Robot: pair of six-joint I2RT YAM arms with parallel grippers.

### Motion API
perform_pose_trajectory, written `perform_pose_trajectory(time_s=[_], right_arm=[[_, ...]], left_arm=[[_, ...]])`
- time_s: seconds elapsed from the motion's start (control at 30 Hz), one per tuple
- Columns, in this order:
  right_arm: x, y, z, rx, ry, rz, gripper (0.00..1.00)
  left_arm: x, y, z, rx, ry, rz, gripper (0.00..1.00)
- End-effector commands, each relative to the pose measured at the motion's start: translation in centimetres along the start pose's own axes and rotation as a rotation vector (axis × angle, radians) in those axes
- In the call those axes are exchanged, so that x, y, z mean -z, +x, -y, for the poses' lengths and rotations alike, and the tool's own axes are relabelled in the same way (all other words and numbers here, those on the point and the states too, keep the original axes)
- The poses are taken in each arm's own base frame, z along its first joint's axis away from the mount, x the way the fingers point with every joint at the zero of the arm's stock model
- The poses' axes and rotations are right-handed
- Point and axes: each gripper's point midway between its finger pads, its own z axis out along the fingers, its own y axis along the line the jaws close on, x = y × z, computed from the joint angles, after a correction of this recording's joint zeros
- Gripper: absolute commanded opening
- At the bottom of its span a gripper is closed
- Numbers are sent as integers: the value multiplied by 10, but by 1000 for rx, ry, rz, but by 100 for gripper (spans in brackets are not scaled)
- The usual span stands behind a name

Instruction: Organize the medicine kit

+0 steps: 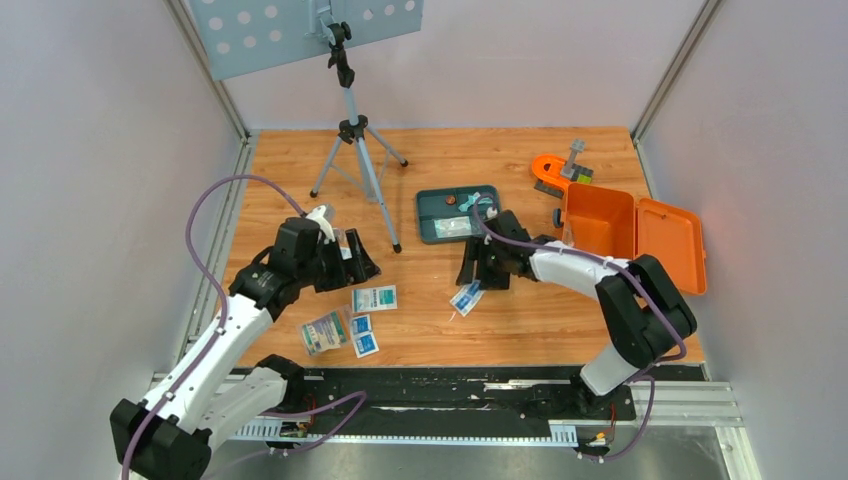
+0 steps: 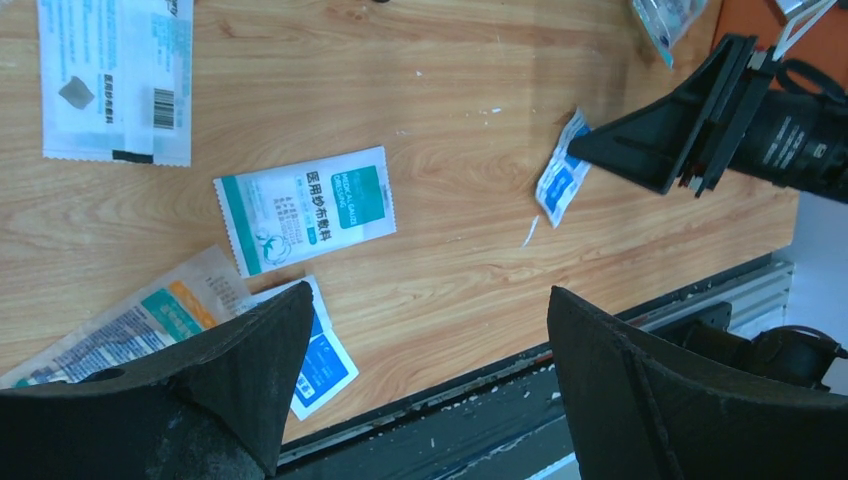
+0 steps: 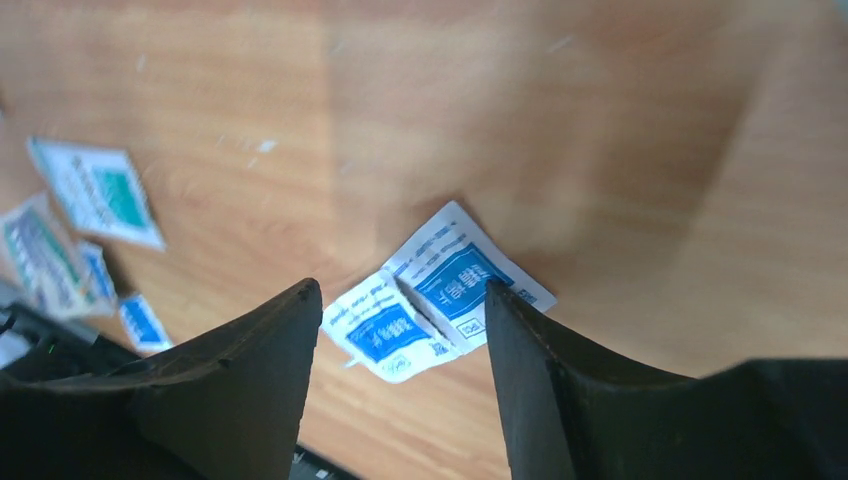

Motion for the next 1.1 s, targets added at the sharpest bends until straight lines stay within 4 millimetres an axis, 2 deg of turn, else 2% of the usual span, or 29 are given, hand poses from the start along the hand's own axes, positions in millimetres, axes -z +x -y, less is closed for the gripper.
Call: perform_pose_trajectory(time_s=[0.0,0.07,0.17,0.23,0.33,0.4,0.47,0.57,0.73,0.93,1.07], right_arm=[[15,24,-60,-43,-158,-45,62],[28,18,-77,-25,-199,-16,62],[46,-2,-80,23,-193,83,62],[52,-15,-69,42,-157,135,62],[47,-22,-41,37,-113,127,60],[42,-22,-29,35,-103,104,60],[37,-22,-25,45,-108,82,60],[30,-18,-23,49,-120,49,60],[30,-16,-17,16,-138,44,60],[30,-7,-1,-22,-148,23,60],[28,-4,2,-37,-162,13,59]], left_arm=[[-7,0,13,11,61,-2,95],[-10,3,14,14,69,-14,95],[-15,8,19,22,96,-35,93],[-22,16,19,33,106,-63,91],[-31,26,28,51,141,-100,88],[-39,34,36,56,163,-127,84],[-49,41,45,58,185,-152,79],[-66,48,66,49,235,-189,68],[-96,65,100,7,305,-270,47],[-123,84,124,-7,375,-361,28],[-136,100,126,-26,366,-411,25]])
